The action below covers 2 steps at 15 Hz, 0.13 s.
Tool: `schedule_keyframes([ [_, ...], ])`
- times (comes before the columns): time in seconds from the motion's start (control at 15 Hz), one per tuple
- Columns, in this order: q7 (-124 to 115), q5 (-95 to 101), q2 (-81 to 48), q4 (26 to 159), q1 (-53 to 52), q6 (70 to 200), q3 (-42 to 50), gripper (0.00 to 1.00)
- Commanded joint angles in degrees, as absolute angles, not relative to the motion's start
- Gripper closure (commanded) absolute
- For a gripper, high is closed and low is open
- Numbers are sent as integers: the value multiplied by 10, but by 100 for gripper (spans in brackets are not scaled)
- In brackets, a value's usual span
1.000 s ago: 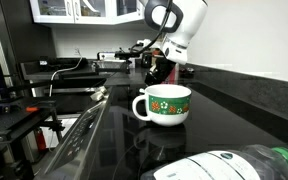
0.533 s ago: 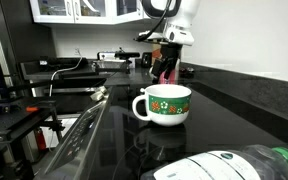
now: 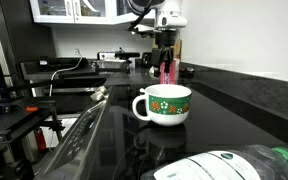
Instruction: Take the marker out of the mug and put it on the stovetop
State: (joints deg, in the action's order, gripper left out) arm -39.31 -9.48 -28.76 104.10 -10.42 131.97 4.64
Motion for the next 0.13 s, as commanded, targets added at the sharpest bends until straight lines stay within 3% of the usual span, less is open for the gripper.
schedule_keyframes([
  [0.0,-448,-41,-238,1104,-127,1357,66,0],
  [0.07,-467,-24,-230,1114,-131,1360,70,0],
])
